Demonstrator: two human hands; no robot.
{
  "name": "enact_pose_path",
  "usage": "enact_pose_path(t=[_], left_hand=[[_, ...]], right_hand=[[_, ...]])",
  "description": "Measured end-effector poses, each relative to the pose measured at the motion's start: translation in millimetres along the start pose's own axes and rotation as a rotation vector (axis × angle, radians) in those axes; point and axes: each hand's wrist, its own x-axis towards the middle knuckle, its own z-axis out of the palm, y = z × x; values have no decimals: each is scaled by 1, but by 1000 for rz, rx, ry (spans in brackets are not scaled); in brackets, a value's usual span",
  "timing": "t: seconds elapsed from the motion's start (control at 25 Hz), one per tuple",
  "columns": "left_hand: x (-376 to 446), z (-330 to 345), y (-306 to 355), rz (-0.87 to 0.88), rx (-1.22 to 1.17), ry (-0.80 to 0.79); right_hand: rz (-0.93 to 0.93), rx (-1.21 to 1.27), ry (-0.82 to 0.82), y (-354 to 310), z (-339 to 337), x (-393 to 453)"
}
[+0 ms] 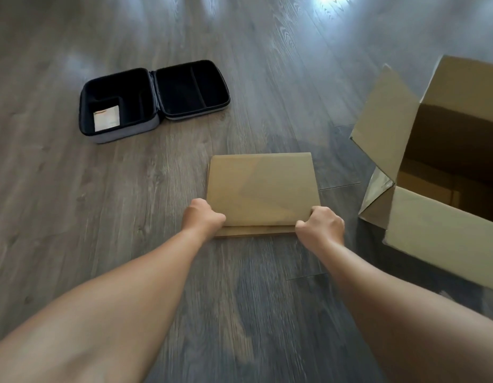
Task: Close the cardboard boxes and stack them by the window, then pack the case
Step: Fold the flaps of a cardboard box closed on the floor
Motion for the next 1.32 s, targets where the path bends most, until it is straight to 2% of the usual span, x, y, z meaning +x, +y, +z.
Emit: enact_pose_path(t=[0.36,0.56,0.72,0.88,1.0,1.12,1.32], left_hand=[[-22,-48,1,21,-31,193],[-35,-98,14,168,-119,347],[-49,-140,35,212,-239,441],[-63,-162,77,313,-234,506],[-81,-149,138,416,-249,477],[-97,-108,200,506,-216,380],[-143,-17,277,630,-183,109]], right_hand=[[-233,38,79,-21,-39,-21],[-386,18,150,-45,-82,-32],[-471,19,231,-60,-129,-50],[-482,41,349,-54,-183,-61],[-406,74,424,-13,-225,-56],[-307,53,443,57,-256,-51],[-130,81,489,183,-285,-57]])
